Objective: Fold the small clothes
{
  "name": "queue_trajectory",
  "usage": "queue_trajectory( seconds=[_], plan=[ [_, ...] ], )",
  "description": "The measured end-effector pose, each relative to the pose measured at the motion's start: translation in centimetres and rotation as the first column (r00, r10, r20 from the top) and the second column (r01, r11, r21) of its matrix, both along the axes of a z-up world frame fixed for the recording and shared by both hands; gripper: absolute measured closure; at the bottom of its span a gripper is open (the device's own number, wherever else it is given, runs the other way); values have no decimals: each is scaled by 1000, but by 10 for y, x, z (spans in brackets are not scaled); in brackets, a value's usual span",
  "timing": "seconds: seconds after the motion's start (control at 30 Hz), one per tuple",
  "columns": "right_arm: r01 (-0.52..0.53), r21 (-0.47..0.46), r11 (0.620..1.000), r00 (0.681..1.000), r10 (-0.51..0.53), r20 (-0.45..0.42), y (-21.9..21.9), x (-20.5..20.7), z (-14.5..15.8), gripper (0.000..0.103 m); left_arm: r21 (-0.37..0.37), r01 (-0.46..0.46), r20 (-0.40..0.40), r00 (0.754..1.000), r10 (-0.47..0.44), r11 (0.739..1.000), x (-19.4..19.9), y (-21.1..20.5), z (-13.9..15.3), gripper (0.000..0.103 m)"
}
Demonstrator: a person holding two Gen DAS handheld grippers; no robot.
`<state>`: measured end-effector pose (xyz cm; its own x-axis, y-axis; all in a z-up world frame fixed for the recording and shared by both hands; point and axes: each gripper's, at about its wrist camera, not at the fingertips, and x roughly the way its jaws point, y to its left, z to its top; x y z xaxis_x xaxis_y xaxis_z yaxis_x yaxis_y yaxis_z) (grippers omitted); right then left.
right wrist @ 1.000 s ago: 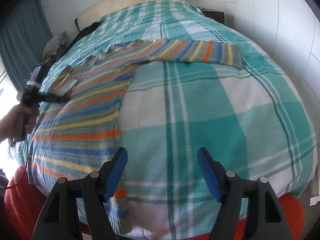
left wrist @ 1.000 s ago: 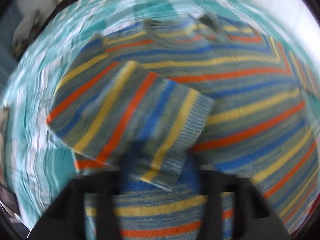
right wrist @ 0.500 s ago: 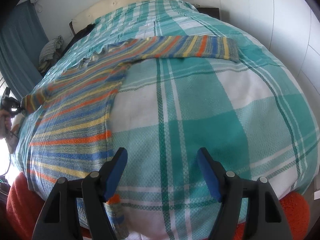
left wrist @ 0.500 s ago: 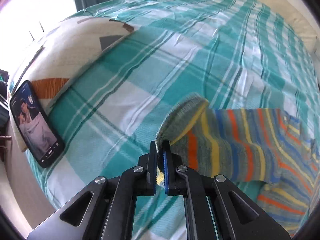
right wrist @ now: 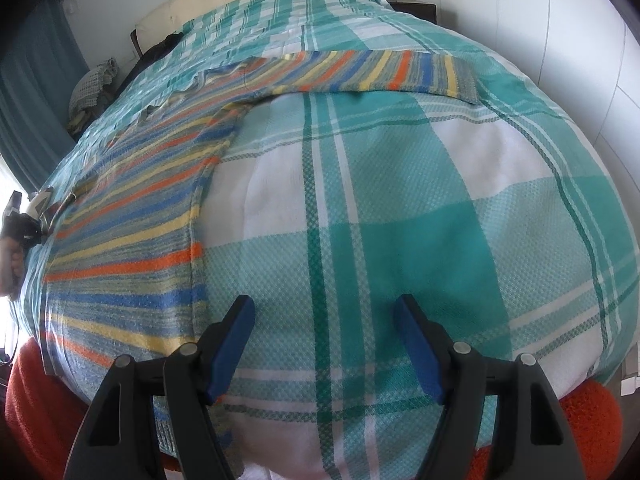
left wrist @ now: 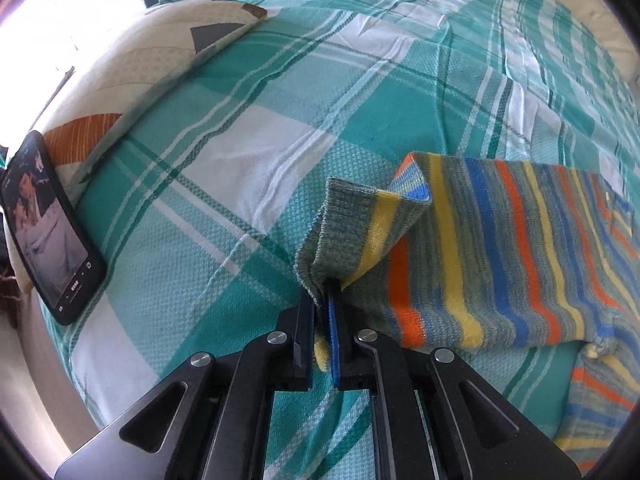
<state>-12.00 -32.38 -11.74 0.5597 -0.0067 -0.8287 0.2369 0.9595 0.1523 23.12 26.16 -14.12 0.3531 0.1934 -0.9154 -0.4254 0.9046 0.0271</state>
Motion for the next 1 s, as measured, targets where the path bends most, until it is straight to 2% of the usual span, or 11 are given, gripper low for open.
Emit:
queue_trajectory(
  seconds=[0.1, 0.13, 0.23, 0.33, 0.47, 0.6, 0.67, 0.7, 0.77, 0.83, 1.0],
  plan=[
    [4, 22, 1000, 1000, -4, 5, -4, -1, 4, 30, 13, 7, 21, 1000, -8, 1000, -17, -1, 15, 47],
    [14, 36, 999, 1000, -15, 7, -8, -3, 6, 30, -13, 31, 52, 998, -31, 999, -35, -4, 24, 38],
    [8, 91, 996, 1000, -9, 11, -17, -12, 19, 30, -159, 165, 118, 982, -147, 973, -92, -27, 34, 37],
    [-94, 208, 974, 995, 99, -12, -12, -18, 27, 30, -312, 371, 80, 927, -365, 874, -150, -77, 17, 35],
    [-280, 325, 903, 940, 326, -98, 22, -22, 19, 30, -316, 481, -7, 861, -509, 818, -191, -131, -13, 35],
    [-332, 327, 885, 907, 395, -148, 47, -16, 3, 33, -240, 535, -46, 827, -560, 810, -203, -160, -19, 32],
    [-325, 368, 871, 900, 404, -162, 53, -9, -8, 52, -247, 537, -60, 822, -566, 807, -205, -165, -17, 38],
    [-322, 366, 873, 899, 404, -171, 57, -7, -11, 58, -256, 538, -69, 819, -570, 803, -208, -168, -17, 49],
    [-327, 333, 884, 899, 400, -180, 64, -5, -11, 95, -263, 559, -91, 797, -597, 786, -215, -176, -21, 71],
    [-314, 330, 890, 903, 387, -186, 65, -4, -10, 97, -254, 575, -101, 784, -613, 778, -223, -182, -27, 99],
    [-321, 259, 911, 899, 380, -219, 60, -12, 19, 98, -308, 560, -92, 787, -610, 769, -237, -173, -16, 102]
  ],
)
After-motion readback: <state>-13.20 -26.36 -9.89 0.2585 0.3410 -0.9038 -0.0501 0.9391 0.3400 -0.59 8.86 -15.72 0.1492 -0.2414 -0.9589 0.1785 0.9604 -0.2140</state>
